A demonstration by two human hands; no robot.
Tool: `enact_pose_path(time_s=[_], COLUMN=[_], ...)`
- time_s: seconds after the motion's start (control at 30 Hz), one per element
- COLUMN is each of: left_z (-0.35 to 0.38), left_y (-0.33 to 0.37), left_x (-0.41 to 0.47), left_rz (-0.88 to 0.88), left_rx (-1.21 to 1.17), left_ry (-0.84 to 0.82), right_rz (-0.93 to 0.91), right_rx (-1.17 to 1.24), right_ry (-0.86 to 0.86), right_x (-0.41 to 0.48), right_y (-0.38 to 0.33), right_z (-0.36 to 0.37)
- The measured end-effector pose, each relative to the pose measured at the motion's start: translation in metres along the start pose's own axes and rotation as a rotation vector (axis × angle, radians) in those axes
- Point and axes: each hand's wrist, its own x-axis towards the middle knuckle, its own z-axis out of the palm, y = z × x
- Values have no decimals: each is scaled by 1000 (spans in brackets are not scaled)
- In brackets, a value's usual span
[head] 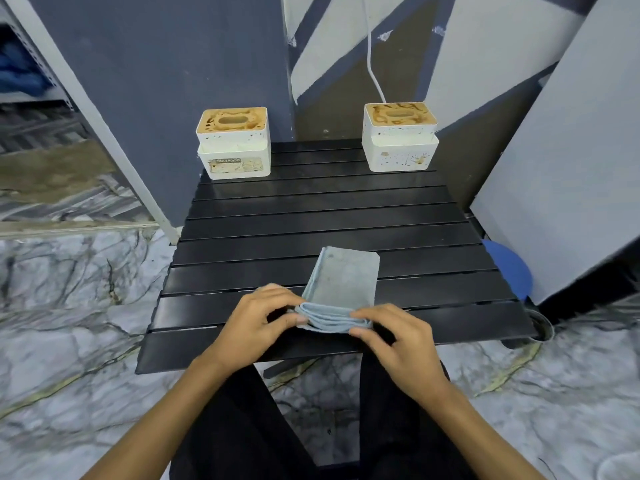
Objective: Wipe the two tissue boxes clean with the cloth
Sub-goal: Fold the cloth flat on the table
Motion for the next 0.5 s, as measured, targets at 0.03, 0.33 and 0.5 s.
enact_pose_path(time_s=[0.03, 0.33, 0.5], left_z=[1, 13, 23], left_y=[4, 18, -1], left_x=[5, 80, 111], left_rz=[-71, -282, -419], left_rx=[-88, -359, -171], left_ry=[8, -15, 46], right_rz=[71, 569, 608], right_rx=[40, 123, -9], right_ry=[29, 63, 25], right_x=[7, 82, 100], right_y=[-3, 18, 40], right_z=[-3, -13, -7])
